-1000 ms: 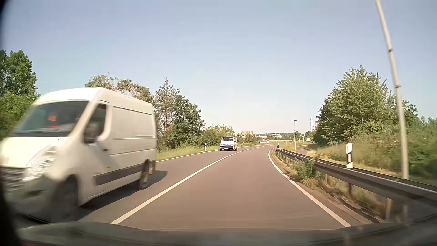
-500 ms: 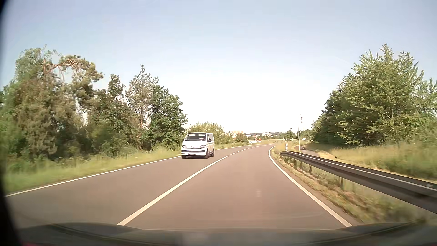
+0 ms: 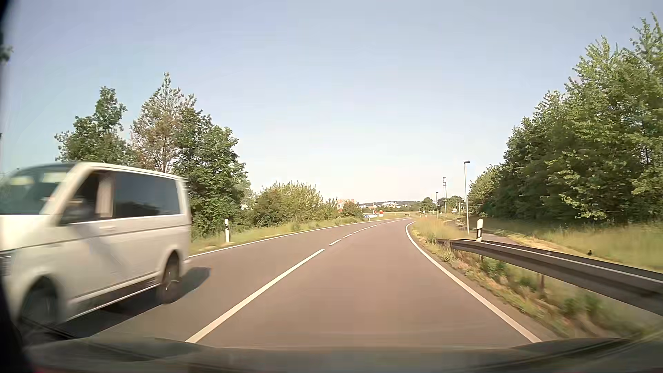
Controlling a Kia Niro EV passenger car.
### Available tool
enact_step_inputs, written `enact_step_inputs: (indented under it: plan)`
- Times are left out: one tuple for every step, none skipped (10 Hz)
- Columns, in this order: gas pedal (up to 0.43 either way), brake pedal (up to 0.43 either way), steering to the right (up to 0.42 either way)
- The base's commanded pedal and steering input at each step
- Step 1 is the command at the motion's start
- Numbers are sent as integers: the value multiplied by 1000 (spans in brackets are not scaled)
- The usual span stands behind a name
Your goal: Follow the waypoints while adhering to traffic rules and regulations
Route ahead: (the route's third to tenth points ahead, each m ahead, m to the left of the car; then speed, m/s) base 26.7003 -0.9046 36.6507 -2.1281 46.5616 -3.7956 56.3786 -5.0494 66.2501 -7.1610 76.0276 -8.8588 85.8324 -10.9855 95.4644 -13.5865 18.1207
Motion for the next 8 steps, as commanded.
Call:
enact_step_inputs:
  plan:
    - [177, 30, 22]
    - [177, 30, 21]
    - [177, 30, 22]
    - [177, 30, 22]
    - [177, 30, 22]
    - [177, 30, 21]
    - [177, 30, 21]
    - [177, 30, 20]
